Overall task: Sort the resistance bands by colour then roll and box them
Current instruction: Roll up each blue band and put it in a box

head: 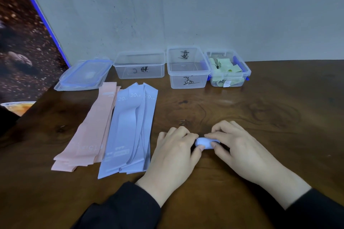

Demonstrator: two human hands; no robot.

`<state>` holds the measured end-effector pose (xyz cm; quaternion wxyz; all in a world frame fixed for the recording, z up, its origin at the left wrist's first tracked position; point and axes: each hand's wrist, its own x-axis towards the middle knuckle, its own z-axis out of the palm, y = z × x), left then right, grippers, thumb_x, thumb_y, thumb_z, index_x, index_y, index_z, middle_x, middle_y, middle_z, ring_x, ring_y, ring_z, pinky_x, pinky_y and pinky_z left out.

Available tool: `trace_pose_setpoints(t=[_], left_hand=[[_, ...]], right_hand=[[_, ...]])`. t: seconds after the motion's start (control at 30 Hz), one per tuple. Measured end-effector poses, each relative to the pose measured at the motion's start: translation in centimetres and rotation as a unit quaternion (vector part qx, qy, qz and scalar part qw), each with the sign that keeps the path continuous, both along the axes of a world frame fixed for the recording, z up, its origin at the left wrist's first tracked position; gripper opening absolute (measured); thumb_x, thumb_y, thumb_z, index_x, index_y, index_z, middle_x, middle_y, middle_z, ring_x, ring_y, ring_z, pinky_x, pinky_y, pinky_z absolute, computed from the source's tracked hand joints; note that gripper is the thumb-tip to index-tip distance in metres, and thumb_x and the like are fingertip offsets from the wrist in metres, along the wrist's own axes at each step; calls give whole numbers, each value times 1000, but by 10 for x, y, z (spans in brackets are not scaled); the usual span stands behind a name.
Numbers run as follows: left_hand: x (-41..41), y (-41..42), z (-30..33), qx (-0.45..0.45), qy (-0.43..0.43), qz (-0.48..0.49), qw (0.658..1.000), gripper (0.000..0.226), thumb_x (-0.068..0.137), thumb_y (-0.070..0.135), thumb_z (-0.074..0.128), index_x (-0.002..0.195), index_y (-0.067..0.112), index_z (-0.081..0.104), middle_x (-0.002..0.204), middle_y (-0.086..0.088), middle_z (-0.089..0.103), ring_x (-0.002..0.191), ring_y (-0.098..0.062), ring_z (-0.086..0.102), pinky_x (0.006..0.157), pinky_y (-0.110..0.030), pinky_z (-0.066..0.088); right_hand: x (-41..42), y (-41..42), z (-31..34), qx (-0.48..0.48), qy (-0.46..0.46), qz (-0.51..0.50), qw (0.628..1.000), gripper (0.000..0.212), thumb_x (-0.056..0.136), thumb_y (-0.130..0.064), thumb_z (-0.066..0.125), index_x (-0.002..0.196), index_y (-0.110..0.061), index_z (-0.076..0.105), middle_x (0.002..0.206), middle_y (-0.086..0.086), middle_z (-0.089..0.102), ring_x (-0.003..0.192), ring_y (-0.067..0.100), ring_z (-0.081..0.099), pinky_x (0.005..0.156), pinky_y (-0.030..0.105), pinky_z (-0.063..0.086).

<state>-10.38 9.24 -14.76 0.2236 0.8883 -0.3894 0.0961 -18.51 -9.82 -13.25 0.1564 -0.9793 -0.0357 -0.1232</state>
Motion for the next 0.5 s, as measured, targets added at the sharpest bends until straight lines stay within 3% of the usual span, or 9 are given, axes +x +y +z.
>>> trace_pose_setpoints(t=[0.13,0.3,0.43,0.5], left_hand=[[1,-1,-4,21,-25,-1,999,54,95,57,37,129,24,65,106,12,58,97,-11,51,83,-33,44],[1,-8,1,12,-5,15,1000,45,100,45,51,140,25,56,119,9,61,109,-13,53,93,-34,42],[-3,-17,21,-101,74,21,992,49,103,36,50,151,30,41,134,12,57,121,-3,48,104,-17,25],[-4,-21,25,-136,79,20,987,46,101,36,53,146,35,45,132,17,56,118,1,46,104,-15,32]], right_hand=[[13,-12,-3,13,36,38,999,43,91,-53,61,130,-36,66,110,-28,50,104,3,49,91,33,47],[18,-15,-7,65,15,44,997,28,93,-43,65,122,-43,65,111,-30,55,106,3,54,90,30,42],[20,-8,-4,148,-45,8,988,25,93,-40,66,119,-39,65,112,-27,61,108,3,57,90,24,42],[20,-6,-2,206,-27,-20,978,28,93,-43,66,120,-46,62,113,-29,63,109,-3,54,87,17,41]])
